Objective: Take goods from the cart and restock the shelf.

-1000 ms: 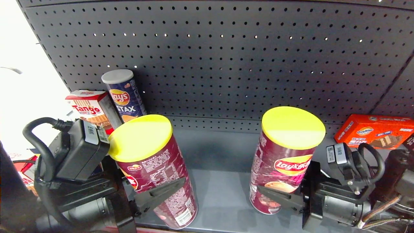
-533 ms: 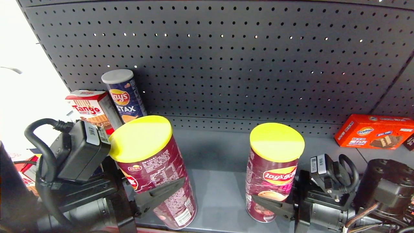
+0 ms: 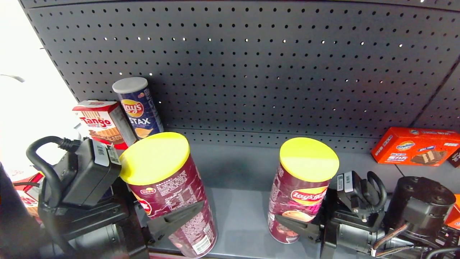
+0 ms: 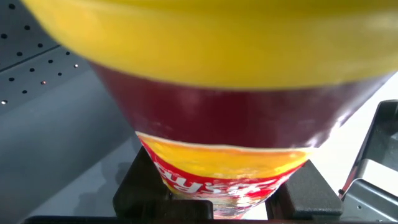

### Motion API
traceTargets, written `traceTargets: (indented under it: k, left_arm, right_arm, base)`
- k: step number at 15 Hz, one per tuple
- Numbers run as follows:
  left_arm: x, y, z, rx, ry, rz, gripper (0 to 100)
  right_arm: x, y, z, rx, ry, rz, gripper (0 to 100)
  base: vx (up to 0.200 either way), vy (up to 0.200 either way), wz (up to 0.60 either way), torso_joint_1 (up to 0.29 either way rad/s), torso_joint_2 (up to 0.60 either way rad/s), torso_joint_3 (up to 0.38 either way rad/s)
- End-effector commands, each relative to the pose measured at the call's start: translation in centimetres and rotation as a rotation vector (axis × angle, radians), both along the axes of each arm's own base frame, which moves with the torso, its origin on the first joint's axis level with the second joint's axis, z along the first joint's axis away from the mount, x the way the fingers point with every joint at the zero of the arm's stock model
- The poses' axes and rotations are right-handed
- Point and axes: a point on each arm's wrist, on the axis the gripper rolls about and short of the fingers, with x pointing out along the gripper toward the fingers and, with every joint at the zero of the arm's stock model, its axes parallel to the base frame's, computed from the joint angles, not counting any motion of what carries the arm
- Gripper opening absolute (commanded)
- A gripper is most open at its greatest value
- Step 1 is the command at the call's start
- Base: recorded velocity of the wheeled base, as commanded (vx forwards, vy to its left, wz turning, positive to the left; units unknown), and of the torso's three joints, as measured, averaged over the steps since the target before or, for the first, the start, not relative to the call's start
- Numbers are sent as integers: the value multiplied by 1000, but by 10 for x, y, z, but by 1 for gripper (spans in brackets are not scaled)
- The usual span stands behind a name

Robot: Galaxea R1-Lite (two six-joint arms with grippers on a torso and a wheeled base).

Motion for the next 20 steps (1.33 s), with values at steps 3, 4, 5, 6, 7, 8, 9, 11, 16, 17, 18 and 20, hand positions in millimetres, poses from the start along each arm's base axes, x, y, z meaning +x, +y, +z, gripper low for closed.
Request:
traceTargets:
  k: [3,4,5,6,7,8,9,11,16,17,18,20]
  left_arm:
    - [-4,3,-1,-2,-2,-2,0]
    - [-5,3,0,-4,-5,0,0]
    - [-5,4,-1,-3,-6,0,0]
    - [-5,4,-1,-3,-6,0,0]
    - [-5,4,-1,-3,-6,-2,0]
    - [-5,3,0,-3,-6,-2,0]
    - [-5,3,-1,-2,-4,-2,0]
    - [-5,3,-1,-2,-4,-5,0]
    - [-5,3,0,-6,-7,-11,0]
    - [-4,3,3,-11,-12,-9,0]
    - [-4,2,3,-13,-15,-9,0]
    - [-3,2,5,-17,-19,-9,0]
  right_arm:
    - [-1,-4,0,-4,-3,-11,100]
    - [-2,-7,5,7,-19,-20,100]
    - [-4,-10,7,13,-29,-28,100]
    - [-6,-13,10,21,-40,-36,100]
    - [-15,-22,18,40,-65,-43,100]
    - [-24,-29,24,56,-84,-45,100]
    - [-34,-36,30,71,-105,-47,100]
    - [-51,-48,38,101,-150,-53,100]
    - [-83,-93,58,130,-227,-222,100]
    - [-89,-105,59,123,-228,-323,100]
    - [-92,-110,59,120,-227,-375,100]
    - [-109,-126,55,144,-223,-545,100]
  base:
    - [0,0,0,0,0,0]
    - [0,0,0,0,0,0]
    - [0,0,0,0,0,0]
    - [0,0,0,0,0,0]
    - [0,0,0,0,0,0]
    - [0,0,0,0,0,0]
    - [0,0,0,0,0,0]
    - [0,0,0,0,0,0]
    - [0,0,0,0,0,0]
    - [0,0,0,0,0,0]
    - [0,0,0,0,0,0]
    - [0,0,0,0,0,0]
